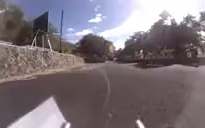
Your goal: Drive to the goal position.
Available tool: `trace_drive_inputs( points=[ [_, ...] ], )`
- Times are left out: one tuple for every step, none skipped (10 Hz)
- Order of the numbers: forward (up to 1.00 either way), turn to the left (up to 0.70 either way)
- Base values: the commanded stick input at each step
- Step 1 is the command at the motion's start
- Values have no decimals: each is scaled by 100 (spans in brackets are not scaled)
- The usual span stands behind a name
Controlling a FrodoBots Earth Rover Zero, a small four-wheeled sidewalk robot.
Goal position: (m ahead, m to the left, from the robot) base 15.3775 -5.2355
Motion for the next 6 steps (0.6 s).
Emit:
trace_drive_inputs(
  points=[
    [70, 0],
    [70, 0],
    [70, -16],
    [70, -35],
    [70, -35],
    [70, -35]
  ],
)
